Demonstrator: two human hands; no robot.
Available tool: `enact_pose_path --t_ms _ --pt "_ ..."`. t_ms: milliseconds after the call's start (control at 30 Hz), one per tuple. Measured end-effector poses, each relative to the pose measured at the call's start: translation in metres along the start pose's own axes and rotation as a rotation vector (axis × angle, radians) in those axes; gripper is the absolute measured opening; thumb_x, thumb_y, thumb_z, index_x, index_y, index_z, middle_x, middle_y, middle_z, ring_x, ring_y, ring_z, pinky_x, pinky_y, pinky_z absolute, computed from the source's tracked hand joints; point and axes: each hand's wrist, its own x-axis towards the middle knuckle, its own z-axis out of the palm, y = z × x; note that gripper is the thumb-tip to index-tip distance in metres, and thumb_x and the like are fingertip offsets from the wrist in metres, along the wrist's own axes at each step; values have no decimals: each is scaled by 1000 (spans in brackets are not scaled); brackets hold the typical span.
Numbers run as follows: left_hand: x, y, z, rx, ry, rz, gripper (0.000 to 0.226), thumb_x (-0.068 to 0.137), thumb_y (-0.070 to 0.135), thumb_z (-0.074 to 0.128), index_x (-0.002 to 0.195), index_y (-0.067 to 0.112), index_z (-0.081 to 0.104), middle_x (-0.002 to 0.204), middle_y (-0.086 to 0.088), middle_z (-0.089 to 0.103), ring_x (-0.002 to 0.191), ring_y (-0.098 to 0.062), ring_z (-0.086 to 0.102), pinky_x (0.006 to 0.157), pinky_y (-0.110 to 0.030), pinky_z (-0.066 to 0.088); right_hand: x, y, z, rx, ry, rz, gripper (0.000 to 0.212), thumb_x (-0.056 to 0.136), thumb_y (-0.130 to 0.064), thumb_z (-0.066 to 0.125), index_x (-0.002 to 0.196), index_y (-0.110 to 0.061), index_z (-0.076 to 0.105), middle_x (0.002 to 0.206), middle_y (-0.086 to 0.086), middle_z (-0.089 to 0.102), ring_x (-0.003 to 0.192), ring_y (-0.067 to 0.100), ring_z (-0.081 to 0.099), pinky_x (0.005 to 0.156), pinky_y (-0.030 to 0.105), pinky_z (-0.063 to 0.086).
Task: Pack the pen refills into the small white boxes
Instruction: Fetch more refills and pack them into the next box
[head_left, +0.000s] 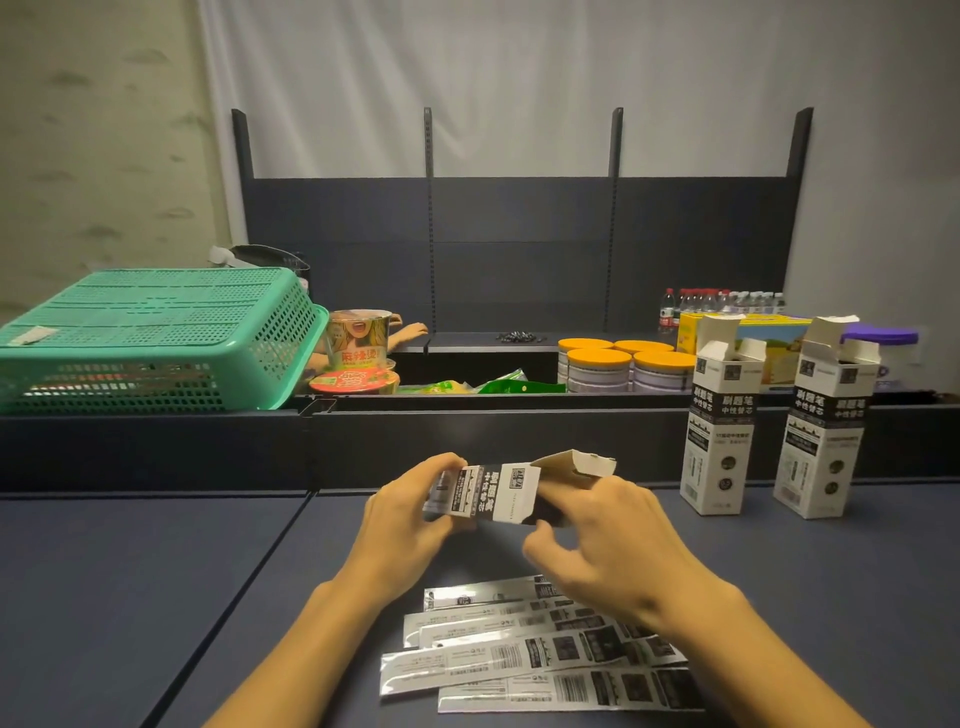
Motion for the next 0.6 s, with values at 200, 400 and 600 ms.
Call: enact_pose_path --t_ms 200,400,600 --pt "2 -6 4 -3 -7 7 51 73 30 79 116 38 54 108 19 63 100 -9 61 83 -35 53 -1 0 0 11 20 -7 43 84 -45 41 122 -32 55 87 -24 59 67 8 55 57 16 43" --pt "2 -13 5 16 64 -17 52 73 33 75 119 38 51 112 16 63 101 -10 59 84 -39 52 -1 2 2 -3 162 -45 46 88 -35 49 131 -22 55 111 -7 64 65 8 59 58 29 53" --pt "4 -19 1 4 89 -83 50 74 29 80 117 34 55 109 15 64 98 -10 60 83 -37 52 2 18 -5 89 349 -45 24 88 -30 51 101 -16 67 102 -8 57 59 10 54 56 29 51"
